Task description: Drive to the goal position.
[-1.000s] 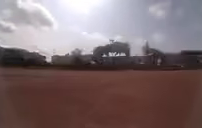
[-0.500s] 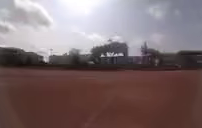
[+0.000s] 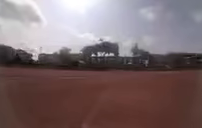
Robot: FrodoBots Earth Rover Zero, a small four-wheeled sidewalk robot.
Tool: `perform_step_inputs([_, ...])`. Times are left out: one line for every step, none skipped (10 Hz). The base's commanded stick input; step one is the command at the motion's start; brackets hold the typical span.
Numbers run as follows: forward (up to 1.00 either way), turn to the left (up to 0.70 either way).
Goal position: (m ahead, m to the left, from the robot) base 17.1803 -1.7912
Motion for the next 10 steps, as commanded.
perform_step_inputs([0.7, 0.0])
perform_step_inputs([0.7, 0.0])
perform_step_inputs([0.7, 0.0])
perform_step_inputs([0.7, 0.0])
perform_step_inputs([0.7, 0.0])
perform_step_inputs([0.7, 0.0])
perform_step_inputs([0.7, 0.0])
perform_step_inputs([0.7, 0.0])
perform_step_inputs([0.7, 0.0])
perform_step_inputs([0.7, 0.0])
